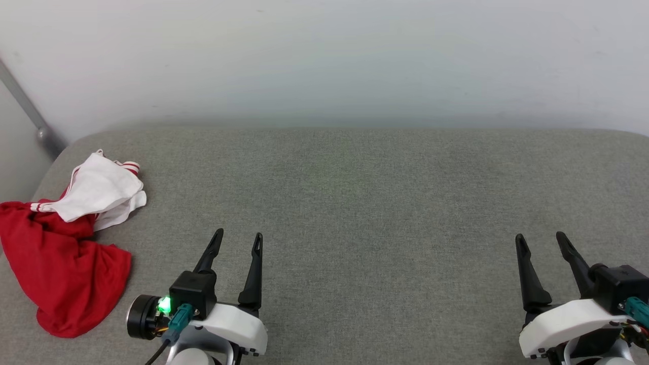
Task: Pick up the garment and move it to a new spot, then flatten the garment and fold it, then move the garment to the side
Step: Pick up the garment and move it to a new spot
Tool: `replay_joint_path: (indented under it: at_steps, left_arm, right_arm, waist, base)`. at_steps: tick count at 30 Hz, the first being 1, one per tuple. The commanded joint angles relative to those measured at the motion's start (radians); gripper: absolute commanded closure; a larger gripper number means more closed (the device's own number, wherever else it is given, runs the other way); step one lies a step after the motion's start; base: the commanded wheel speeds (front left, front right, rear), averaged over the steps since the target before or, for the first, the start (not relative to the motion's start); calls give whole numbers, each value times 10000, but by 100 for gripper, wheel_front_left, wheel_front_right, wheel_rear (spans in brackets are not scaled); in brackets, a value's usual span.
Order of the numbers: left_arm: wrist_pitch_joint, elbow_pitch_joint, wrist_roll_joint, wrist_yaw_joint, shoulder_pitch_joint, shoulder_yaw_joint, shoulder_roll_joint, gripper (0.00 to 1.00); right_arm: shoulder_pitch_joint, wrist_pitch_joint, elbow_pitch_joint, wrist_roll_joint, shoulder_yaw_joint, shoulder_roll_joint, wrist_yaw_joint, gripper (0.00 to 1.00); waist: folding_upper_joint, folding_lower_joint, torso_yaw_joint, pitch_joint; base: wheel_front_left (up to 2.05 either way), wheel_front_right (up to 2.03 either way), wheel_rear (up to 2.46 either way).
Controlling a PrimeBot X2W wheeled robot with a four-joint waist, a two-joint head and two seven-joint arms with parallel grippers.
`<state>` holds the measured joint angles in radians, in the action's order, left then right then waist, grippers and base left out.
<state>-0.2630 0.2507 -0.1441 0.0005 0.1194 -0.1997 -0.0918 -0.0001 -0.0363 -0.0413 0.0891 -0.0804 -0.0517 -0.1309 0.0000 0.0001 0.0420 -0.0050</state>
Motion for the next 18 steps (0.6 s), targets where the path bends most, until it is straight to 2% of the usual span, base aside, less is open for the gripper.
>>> replay_joint_path:
  at_steps: [1, 11, 18]
  left_arm:
    - [-27, 39, -35, -39, 89, 53, 17, 0]
    - [-27, 165, -61, -80, 84, 204, 91, 0]
    - [-27, 311, -136, -81, 207, 323, 152, 0]
  right_arm:
    - [-29, -76, -41, 69, 0, 26, 3, 0]
    - [-26, -154, -90, 47, 28, 26, 3, 0]
    - [-16, -93, 49, -89, 154, 26, 3, 0]
  waist:
    - [0, -1, -1, 0]
    - [0, -1, 44, -15]
    - [0, -1, 430, -24]
  base:
    - [0, 0, 0]
    - [0, 0, 0]
    - [0, 0, 0]
